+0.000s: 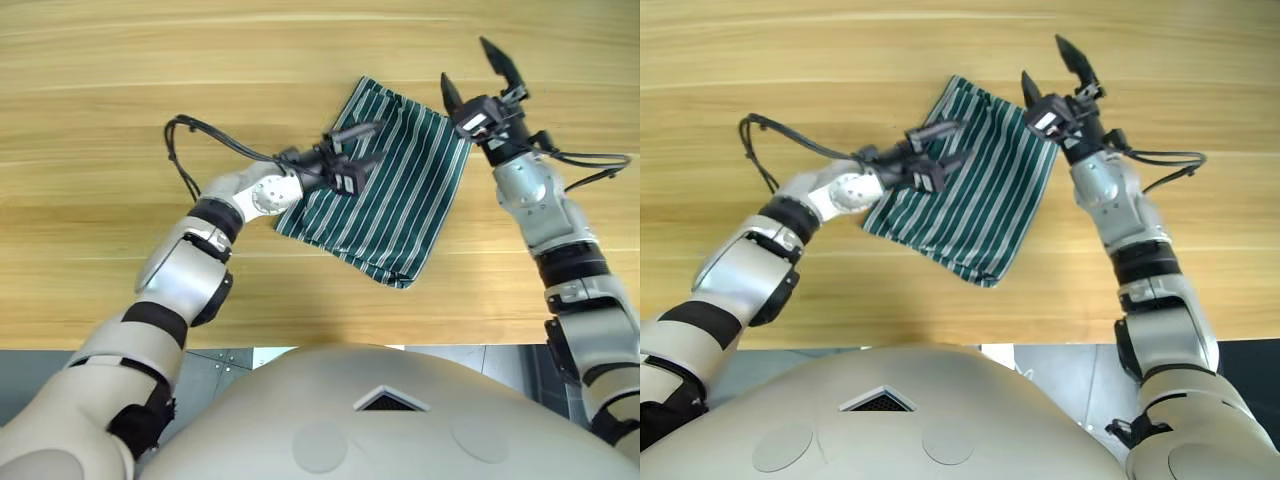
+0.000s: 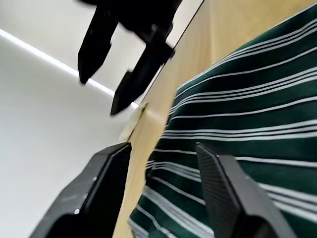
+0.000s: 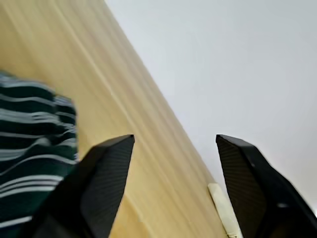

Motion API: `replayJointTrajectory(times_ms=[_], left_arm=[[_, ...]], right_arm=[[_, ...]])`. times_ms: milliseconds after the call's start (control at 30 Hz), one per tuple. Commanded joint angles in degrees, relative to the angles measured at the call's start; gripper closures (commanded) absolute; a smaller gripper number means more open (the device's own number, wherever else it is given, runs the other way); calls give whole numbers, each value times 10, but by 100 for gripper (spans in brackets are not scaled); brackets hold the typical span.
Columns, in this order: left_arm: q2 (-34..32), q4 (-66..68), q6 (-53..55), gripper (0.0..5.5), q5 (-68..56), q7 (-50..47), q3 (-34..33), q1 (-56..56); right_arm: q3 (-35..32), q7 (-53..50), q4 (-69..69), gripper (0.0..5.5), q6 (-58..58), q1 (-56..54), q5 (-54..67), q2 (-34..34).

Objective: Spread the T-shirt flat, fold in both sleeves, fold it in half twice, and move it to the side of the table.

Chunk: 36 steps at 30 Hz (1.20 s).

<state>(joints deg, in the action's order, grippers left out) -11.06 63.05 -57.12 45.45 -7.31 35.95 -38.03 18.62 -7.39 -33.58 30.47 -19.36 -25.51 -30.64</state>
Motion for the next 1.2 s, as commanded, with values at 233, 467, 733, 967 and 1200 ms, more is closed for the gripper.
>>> replayJointTrajectory(times_ms=[233, 467, 733, 967, 1200], left_arm=[[-21, 51, 94, 307, 59, -108, 42, -18], [-35, 61, 88, 307, 34, -123, 36, -7], [-39, 62, 87, 307, 3, -126, 25, 10], [-45, 63, 103, 307, -17, -146, -2, 17], [-44, 56, 101, 307, -23, -155, -8, 30]], right_arm=[[11, -5, -67, 245, 37, -50, -45, 31], [-12, -17, -267, 245, 8, -130, -35, 44], [-5, -54, -378, 245, -13, -160, -42, 60], [-10, -148, -316, 245, 18, -170, -57, 33], [-27, -143, -43, 245, 38, -81, -62, 18]])
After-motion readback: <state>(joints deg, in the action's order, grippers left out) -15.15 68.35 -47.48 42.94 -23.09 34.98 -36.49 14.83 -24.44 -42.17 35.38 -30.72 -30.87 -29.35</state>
